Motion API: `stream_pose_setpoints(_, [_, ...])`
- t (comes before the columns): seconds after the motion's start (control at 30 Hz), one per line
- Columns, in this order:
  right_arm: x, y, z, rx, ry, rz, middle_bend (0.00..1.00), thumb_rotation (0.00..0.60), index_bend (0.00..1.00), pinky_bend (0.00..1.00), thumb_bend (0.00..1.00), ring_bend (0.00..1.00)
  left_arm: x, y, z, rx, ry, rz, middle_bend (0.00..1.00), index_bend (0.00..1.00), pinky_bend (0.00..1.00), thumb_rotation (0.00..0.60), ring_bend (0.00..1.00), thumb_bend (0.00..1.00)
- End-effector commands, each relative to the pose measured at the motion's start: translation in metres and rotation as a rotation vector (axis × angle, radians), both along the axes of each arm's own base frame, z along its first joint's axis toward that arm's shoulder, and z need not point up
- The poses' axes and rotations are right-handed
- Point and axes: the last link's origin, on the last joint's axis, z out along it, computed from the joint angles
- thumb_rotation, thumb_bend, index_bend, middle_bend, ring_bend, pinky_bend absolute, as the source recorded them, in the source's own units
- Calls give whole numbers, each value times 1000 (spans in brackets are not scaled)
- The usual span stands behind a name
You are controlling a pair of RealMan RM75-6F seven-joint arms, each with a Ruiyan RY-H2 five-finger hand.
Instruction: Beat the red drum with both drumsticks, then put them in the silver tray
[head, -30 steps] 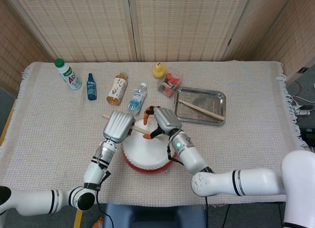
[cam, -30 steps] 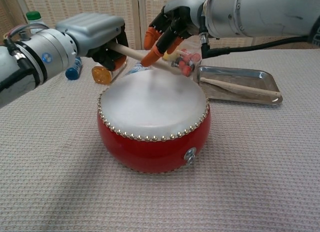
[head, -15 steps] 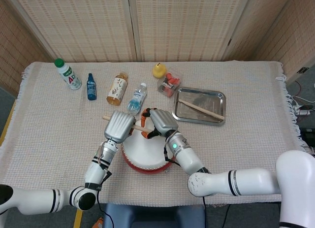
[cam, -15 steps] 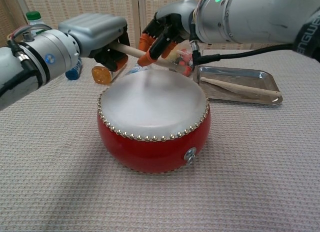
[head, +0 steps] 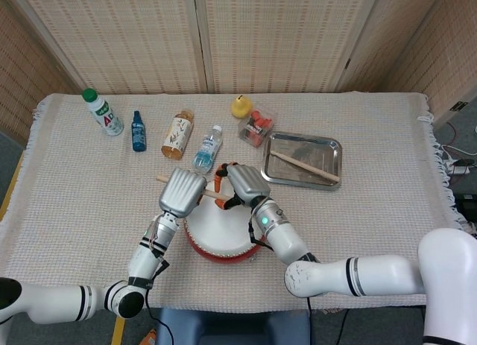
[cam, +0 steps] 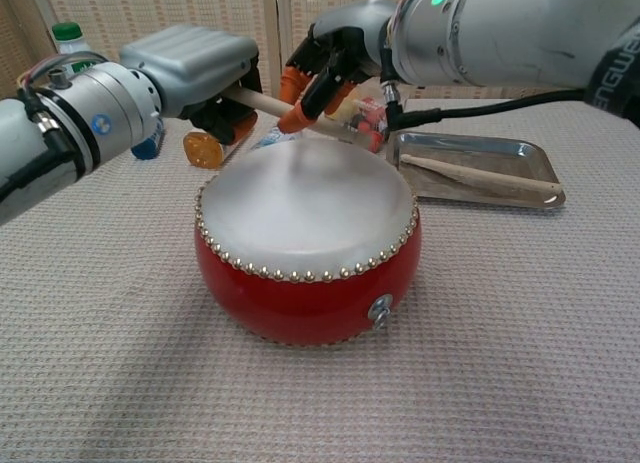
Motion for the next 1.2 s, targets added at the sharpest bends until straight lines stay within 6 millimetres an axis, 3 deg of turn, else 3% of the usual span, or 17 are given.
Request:
stream_pose_setpoints(0.03, [0,0,-1,-6,4,-3,320,600,696,241,383,219,0,0,0,7,4,-13,1000,901,1000,600,999,977])
stream_pose_setpoints(0.6, [1,-3,-3,-42,-16,-6,495,600,876,467,439,418,-1,-3,1,20,3,-65,977,755,1000,600,899,971])
stream_pose_setpoints(1.0, [1,-5,-4,-45,-35,-16,522,600,894,538,537,476,1,-7,6,39,-11,-102,739,541,1000,600,696,897])
stream_pose_setpoints(1.2, [0,-5,-5,-42,-42,-21,523,600,895,553,615,489,1,-9,7,47,-15,-115,580,422,975,600,549,868])
